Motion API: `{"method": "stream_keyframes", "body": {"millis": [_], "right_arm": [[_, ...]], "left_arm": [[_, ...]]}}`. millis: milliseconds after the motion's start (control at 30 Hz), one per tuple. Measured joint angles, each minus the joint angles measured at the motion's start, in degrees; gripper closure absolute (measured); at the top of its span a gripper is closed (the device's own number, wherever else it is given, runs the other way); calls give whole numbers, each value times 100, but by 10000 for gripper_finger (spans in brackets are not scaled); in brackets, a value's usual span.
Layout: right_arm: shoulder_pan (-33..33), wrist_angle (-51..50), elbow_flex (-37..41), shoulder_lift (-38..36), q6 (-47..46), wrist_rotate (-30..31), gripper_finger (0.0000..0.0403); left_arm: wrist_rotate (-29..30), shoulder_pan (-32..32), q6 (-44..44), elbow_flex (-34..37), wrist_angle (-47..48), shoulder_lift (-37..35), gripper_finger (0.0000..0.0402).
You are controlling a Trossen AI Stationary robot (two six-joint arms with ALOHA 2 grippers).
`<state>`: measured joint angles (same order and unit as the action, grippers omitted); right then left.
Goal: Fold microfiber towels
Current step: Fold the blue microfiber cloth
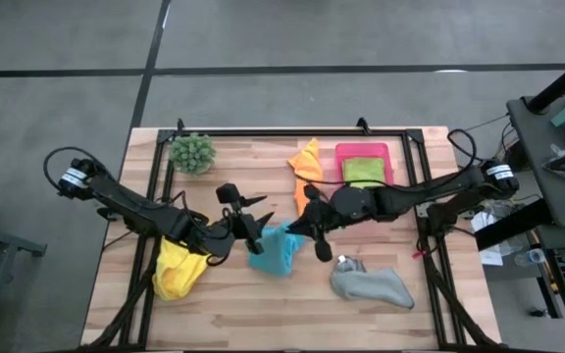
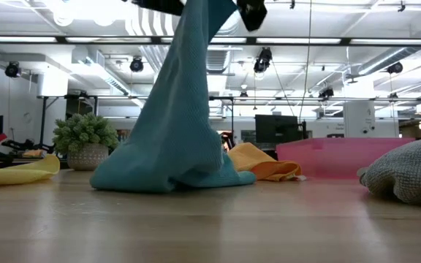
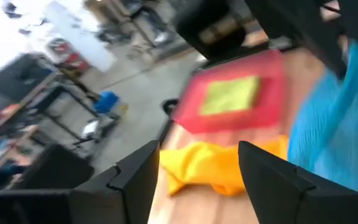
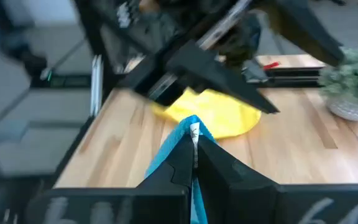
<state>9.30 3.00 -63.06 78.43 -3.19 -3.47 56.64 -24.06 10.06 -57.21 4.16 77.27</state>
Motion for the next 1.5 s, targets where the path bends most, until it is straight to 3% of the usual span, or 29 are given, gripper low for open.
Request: {"method": "stream_keyframes", "body": {"millis": [133,267,367,500,700,967,1167,1333,1500], "right_arm": [[4,-1383,-803,-49,1127,-423,394],[0,-3249,-1806,-44,2438,-1793,394],[14,-4399,-2357,14,2667,-2552,394],[37,-5057,-2391,30,2196,-2719,394],[87,-5206,-1653,61,1348,-2485,394],[83,-5477,-582,42,133,-2443,394],[82,-5524,-220,12,-431,-2439,394],[81,-5393,-93,4,-268,-2435,394],[81,-4990,-27,0,-218,-2331,394]], "left_arm": [[-1121,-10,-224,15,132,-339,198],[-2332,15,-225,89,69,-532,198],[-2445,52,-232,306,-201,-516,198],[-2555,133,-317,762,-1065,-303,198],[-2787,272,-721,1266,-2302,305,198],[-2948,300,-1124,1231,-2967,1471,198],[-4071,359,-1052,1176,-2964,2070,198],[-5029,401,-1150,1178,-2963,2212,198],[-5366,429,-1672,1132,-2917,2479,198]]}}
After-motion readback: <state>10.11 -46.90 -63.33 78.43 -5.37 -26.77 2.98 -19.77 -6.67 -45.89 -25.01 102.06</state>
